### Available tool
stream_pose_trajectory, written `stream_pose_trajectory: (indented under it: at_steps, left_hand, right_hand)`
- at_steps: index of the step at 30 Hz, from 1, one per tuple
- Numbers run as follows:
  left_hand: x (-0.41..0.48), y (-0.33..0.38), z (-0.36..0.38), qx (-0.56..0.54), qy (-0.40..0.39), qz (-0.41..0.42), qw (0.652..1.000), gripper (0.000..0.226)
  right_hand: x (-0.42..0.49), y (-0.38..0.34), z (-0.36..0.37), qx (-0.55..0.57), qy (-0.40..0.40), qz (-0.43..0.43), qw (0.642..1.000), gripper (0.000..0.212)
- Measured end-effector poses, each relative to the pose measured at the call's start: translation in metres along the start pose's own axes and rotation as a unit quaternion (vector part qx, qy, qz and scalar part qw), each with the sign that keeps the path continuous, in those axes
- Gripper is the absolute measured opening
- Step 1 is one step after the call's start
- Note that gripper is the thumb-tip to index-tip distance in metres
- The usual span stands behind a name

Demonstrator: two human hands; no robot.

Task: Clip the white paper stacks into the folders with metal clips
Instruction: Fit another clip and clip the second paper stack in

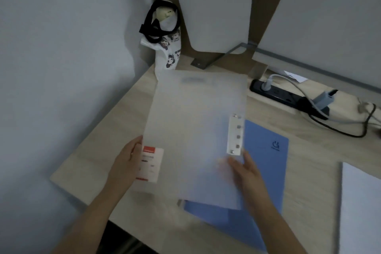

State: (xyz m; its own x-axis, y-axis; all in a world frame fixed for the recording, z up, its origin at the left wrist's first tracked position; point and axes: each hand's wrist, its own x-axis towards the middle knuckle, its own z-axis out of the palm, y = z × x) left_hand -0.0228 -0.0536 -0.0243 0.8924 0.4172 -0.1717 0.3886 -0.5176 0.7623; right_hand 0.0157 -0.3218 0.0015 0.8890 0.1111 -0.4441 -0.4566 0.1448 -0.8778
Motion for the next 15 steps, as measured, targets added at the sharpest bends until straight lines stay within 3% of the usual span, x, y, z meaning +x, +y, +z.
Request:
stream_pose_trajectory:
  at_steps: [3, 5, 7, 8, 9, 11, 13, 15]
  left_hand:
    - [-0.014, 0.034, 0.038, 0.077, -0.014, 0.125, 0.989, 0.044]
    - [-0.024, 0.047, 0.076, 0.172, -0.055, 0.263, 0.948, 0.057]
    - [-0.038, 0.059, 0.118, 0.181, -0.112, 0.345, 0.914, 0.087]
    - [-0.051, 0.072, 0.136, 0.141, -0.155, 0.333, 0.919, 0.094]
    - [-0.063, 0.083, 0.153, 0.069, -0.182, 0.284, 0.939, 0.090]
    - [-0.084, 0.097, 0.192, 0.036, -0.249, 0.167, 0.953, 0.081]
    - [-0.097, 0.102, 0.221, 0.136, -0.294, 0.223, 0.920, 0.079]
    - [-0.109, 0.100, 0.255, 0.310, -0.265, 0.312, 0.858, 0.070]
  right_hand:
    - [-0.022, -0.004, -0.074, 0.078, 0.064, 0.005, 0.995, 0.022]
    - [-0.040, -0.001, -0.122, 0.114, 0.100, 0.023, 0.988, 0.022]
    - [-0.056, 0.010, -0.164, 0.138, 0.146, 0.041, 0.979, 0.027]
    - [-0.065, 0.013, -0.182, 0.152, 0.168, 0.041, 0.973, 0.031]
    - [-0.072, 0.017, -0.198, 0.161, 0.186, 0.039, 0.969, 0.034]
    - [-0.086, 0.023, -0.223, 0.170, 0.215, 0.042, 0.961, 0.034]
    - [-0.100, 0.027, -0.242, 0.163, 0.240, 0.045, 0.956, 0.030]
    - [-0.111, 0.031, -0.261, 0.150, 0.264, 0.053, 0.951, 0.026]
